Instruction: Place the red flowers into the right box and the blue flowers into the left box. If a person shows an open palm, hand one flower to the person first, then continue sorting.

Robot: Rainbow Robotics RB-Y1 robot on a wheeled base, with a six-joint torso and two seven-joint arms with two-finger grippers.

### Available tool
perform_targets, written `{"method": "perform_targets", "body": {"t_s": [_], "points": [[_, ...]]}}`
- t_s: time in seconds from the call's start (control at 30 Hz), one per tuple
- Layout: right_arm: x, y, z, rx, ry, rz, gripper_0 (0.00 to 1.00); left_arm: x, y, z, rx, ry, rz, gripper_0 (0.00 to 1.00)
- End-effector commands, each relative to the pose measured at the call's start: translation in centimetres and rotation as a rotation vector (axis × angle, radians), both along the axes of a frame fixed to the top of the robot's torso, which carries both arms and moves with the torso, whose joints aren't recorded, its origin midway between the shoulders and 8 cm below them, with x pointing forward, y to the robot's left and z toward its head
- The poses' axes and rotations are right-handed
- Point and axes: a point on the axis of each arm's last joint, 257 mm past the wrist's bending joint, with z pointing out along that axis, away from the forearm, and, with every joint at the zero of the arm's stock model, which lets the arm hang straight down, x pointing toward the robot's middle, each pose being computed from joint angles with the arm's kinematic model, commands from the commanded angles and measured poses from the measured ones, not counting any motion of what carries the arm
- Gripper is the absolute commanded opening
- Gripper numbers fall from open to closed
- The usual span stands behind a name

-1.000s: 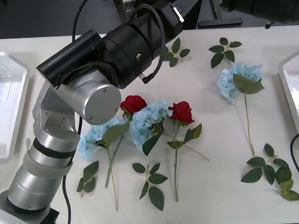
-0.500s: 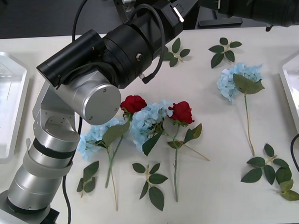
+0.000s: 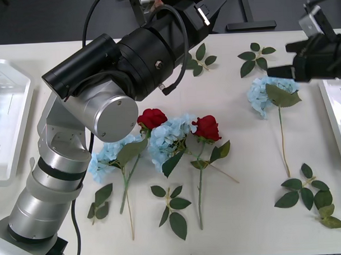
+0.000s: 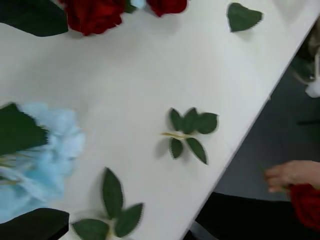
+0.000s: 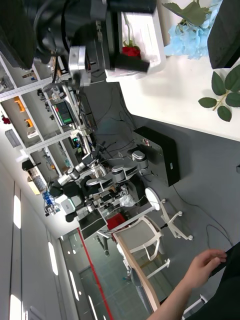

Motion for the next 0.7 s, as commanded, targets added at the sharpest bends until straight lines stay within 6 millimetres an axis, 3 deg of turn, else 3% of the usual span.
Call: {"method": "perform_targets", "body": {"t_s": [0.03,0.13,0.2,0.33,0.43,0.47,0.7], "points": [[-2.9,-4.0,-2.3,-0.044,0.129,-0.018,1.0,-0.5,0.3,1.5,-0.03,-0.013,-0.006,1.0],[-4.1,-5.7,-4.3,-0.052,0.241,-0.06,1.0,-0.9,2.4,1.5,0.062,-0.003,0.011,1.0],[-5.2,-6.6,-5.7,-0.045,0.343,-0.111,1.0,-2.2,4.4,0.9,0.175,0.045,0.012,1.0],[-6.0,-8.2,-7.5,-0.031,0.472,-0.232,1.0,-5.4,6.5,-1.3,0.284,0.142,-0.046,1.0],[-6.0,-9.0,-8.6,-0.019,0.547,-0.337,1.0,-8.3,8.2,-3.9,0.311,0.206,-0.084,1.0],[-6.0,-9.1,-9.4,0.001,0.588,-0.395,1.0,-9.9,9.1,-5.8,0.328,0.245,-0.098,1.0],[-4.9,-9.0,-12.4,-0.003,0.631,-0.563,1.0,-15.6,13.0,-13.5,0.507,0.392,-0.117,1.0]]}}
